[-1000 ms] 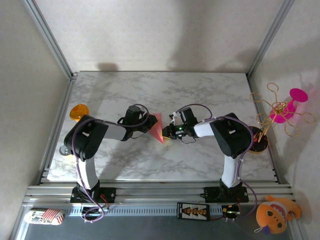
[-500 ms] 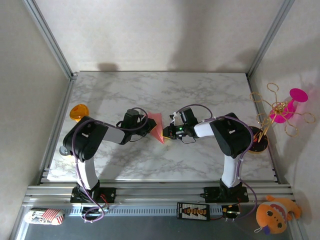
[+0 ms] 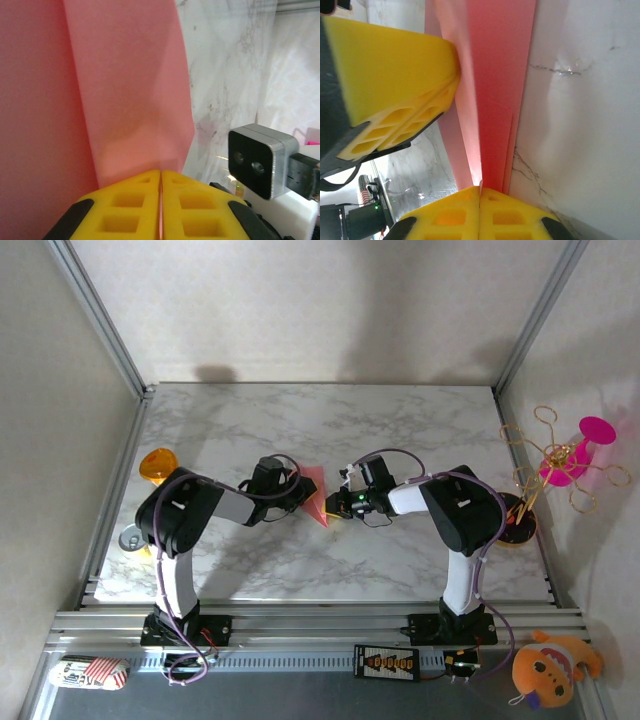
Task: Fold a paper plane with a square sheet of paper (pick it up from the middle)
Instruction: Fourth fold the wing at the center of the table.
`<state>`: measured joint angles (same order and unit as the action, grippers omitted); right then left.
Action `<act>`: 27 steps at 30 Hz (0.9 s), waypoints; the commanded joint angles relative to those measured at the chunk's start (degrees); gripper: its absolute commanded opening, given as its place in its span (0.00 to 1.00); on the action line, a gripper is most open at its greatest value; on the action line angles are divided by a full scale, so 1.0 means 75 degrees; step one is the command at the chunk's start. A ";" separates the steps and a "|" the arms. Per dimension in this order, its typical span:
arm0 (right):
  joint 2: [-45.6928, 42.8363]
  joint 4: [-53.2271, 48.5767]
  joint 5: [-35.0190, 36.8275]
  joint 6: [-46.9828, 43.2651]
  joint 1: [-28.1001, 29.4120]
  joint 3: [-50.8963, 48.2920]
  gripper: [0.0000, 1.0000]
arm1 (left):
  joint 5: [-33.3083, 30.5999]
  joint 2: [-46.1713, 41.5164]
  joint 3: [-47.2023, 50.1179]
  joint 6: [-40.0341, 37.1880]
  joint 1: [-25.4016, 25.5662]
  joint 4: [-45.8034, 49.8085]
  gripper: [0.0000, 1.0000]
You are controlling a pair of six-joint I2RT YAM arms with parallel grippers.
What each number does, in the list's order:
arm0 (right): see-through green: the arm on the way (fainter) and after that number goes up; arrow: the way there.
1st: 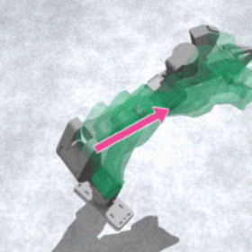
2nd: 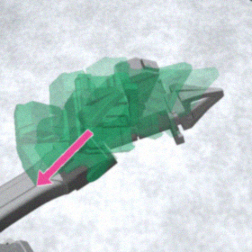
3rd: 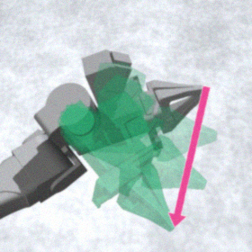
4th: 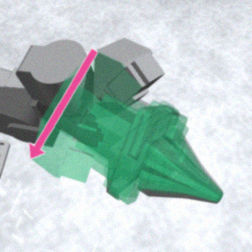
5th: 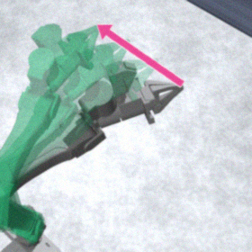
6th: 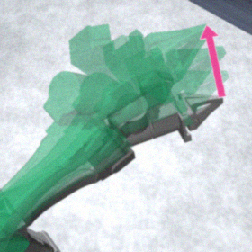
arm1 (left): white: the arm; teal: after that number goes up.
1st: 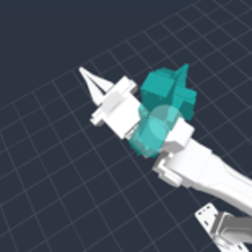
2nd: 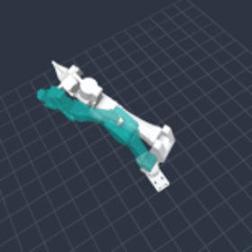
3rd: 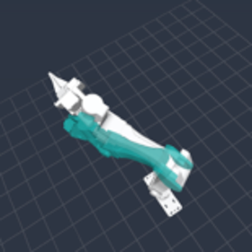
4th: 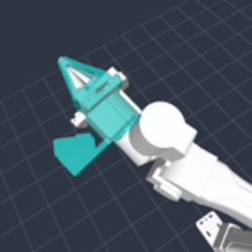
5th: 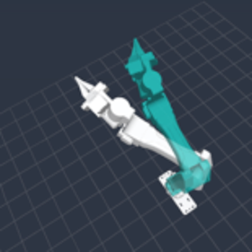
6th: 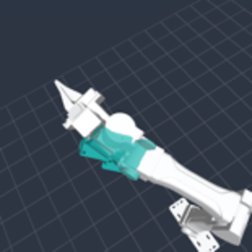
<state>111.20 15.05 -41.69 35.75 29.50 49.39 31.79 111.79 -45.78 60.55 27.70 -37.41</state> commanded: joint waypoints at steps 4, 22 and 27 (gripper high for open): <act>0.0759 -0.1690 0.1516 -0.0111 -0.0183 -0.0526 0.10 | 0.0039 0.0187 -0.0151 -0.0129 0.0068 -0.0013 0.09; 0.0704 -0.1836 0.1558 -0.0257 -0.0188 -0.0450 0.14 | -0.0110 0.0340 -0.0199 -0.0177 0.0080 0.0317 0.09; 0.0475 -0.1924 0.1598 -0.0336 -0.0181 -0.0351 0.16 | -0.0311 0.0380 -0.0271 -0.0296 0.0103 0.0907 0.09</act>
<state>111.00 13.91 -42.17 35.59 29.50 50.00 31.64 113.10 -47.09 59.94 27.83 -35.53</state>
